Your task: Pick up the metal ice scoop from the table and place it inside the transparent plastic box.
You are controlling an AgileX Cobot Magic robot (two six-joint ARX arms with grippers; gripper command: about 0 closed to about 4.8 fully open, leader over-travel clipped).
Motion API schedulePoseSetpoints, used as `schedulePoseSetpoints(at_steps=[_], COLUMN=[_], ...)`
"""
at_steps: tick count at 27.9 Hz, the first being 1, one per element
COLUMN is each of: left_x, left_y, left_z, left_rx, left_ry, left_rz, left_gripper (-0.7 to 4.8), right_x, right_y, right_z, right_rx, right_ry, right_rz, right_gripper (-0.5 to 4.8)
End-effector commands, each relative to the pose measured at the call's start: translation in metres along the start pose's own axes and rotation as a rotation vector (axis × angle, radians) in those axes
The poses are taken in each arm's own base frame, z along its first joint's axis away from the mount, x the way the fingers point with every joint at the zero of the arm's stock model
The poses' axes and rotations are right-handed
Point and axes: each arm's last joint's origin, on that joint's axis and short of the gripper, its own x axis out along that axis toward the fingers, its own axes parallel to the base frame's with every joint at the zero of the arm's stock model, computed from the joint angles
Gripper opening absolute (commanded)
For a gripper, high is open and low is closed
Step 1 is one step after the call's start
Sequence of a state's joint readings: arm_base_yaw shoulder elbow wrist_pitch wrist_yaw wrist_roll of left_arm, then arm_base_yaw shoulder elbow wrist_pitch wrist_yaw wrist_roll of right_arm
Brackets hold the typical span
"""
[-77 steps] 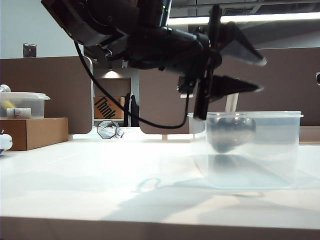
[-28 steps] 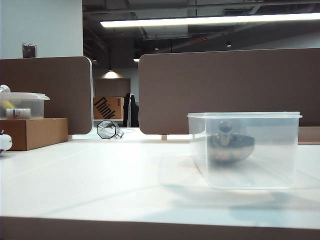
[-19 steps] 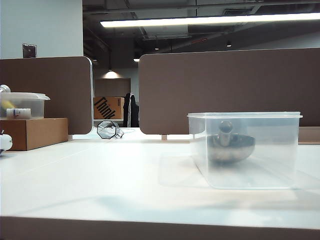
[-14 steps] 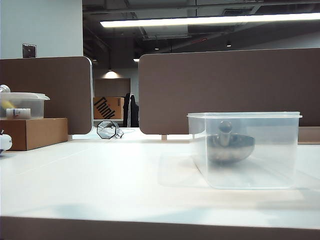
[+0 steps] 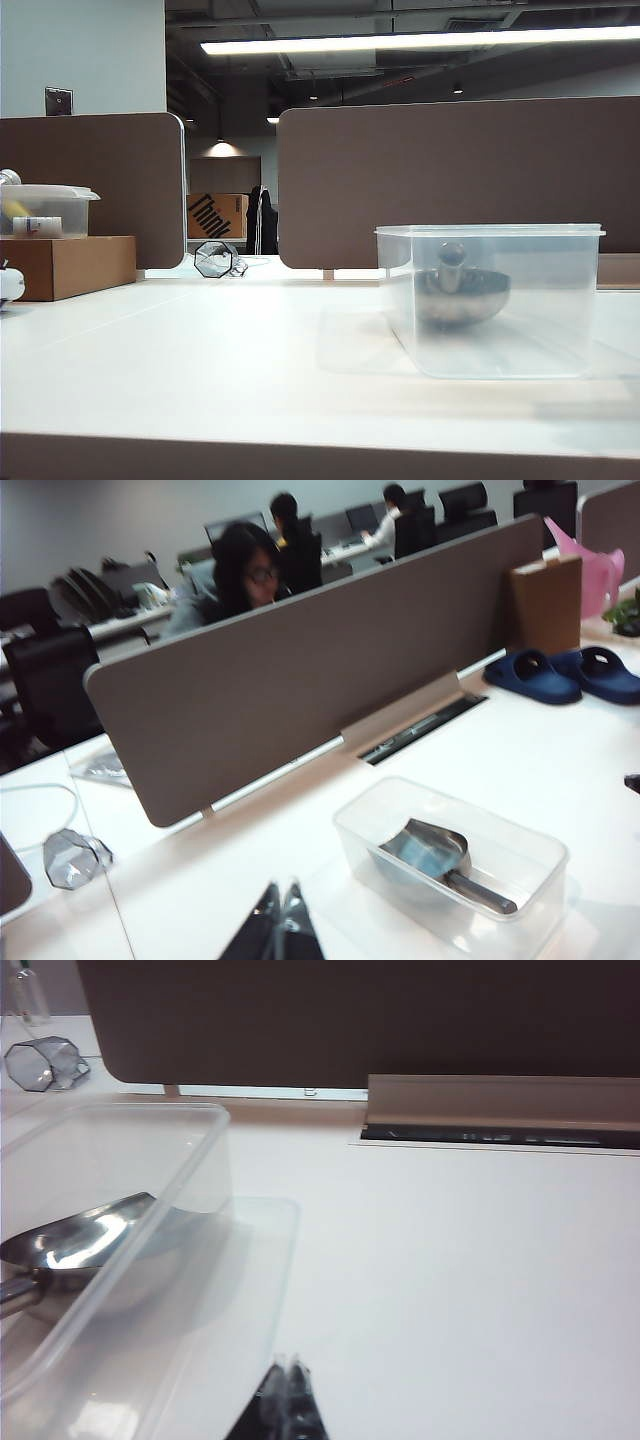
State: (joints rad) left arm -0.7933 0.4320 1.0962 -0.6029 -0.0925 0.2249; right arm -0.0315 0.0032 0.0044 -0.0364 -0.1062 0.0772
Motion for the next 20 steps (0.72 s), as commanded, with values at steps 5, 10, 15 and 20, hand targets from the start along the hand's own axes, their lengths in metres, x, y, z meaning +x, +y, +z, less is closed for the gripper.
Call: schedulePoseSetpoints(at_steps=[5,10,15,20], left_x=[-0.0063,-0.0065,-0.0065,-0.0064], left_y=[0.0012,0.0002,0.0001,0.0001], left_z=[0.0,-0.0031,-0.0034,-0.0035], left_rx=[-0.006,-0.05,-0.059,-0.058], left_ry=[-0.006,0.023,0.027,0.027], left_rz=[0.024,0.005,0.004,0.004], left_gripper=[-0.05,-0.05,-0.05,-0.05], right_x=[-0.0001,-0.0001,-0.0001,-0.0001], right_y=[-0.0004,-0.0004,-0.0004,-0.0004], right_z=[0.0015,0.0015,0.0015,0.0015], right_rx=[-0.003,-0.003,-0.003,-0.003], right_ry=[-0.012,-0.012,-0.012,-0.012], right_rz=[-0.004,-0.004,-0.004,-0.004], right_gripper=[-0.01,-0.01,-0.01,-0.01])
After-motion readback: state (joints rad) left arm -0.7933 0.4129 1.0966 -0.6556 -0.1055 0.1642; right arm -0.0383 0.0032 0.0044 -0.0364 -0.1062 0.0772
